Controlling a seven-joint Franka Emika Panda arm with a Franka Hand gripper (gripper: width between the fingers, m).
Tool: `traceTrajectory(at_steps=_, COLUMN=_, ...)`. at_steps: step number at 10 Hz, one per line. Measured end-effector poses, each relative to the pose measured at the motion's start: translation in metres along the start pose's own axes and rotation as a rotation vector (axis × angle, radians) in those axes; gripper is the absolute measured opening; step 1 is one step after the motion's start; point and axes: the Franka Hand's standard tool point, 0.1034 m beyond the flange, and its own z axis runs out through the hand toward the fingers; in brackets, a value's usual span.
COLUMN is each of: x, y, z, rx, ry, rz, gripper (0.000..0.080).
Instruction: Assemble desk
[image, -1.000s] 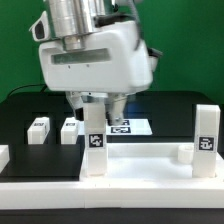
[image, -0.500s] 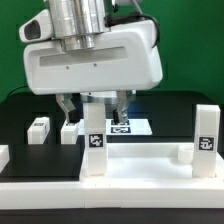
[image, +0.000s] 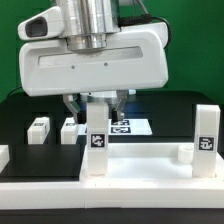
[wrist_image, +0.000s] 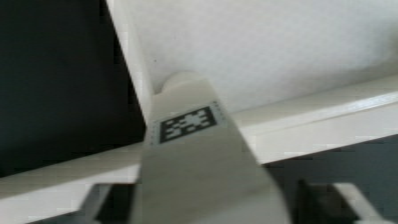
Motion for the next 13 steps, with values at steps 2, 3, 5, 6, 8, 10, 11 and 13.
traceTrajectory(at_steps=2, x=0.0, y=0.004, z=0.0, rx=-0.005, ry=0.0, rz=0.147, gripper=0.0298)
traceTrajectory(at_steps=3, x=0.0, y=0.004, z=0.0, rx=-0.006, ry=0.001, rz=0.252, gripper=0.0297)
traceTrajectory(at_steps=5, x=-0.001, y=0.004, z=0.0, rx=-0.009, ry=-0.006, rz=0.539, gripper=0.0296)
traceTrajectory(at_steps=6, x=-0.003, y=0.001, z=0.0, rx=-0.011, ry=-0.03, rz=0.727, gripper=0.0294)
traceTrajectory(at_steps=8, x=-0.004, y=-0.005, z=0.001, rx=0.031, ry=-0.067, rz=1.133, gripper=0.0293)
traceTrajectory(at_steps=10, x=-0.003, y=-0.005, z=0.0, rx=0.05, ry=-0.08, rz=1.263, gripper=0.0293)
traceTrajectory(at_steps=11, x=-0.004, y=-0.006, z=0.001, rx=0.048, ry=-0.082, rz=1.289, gripper=0.0293)
traceTrajectory(at_steps=13, x=-0.004, y=-0.006, z=0.001, rx=0.048, ry=-0.076, rz=1.204, gripper=0.0481)
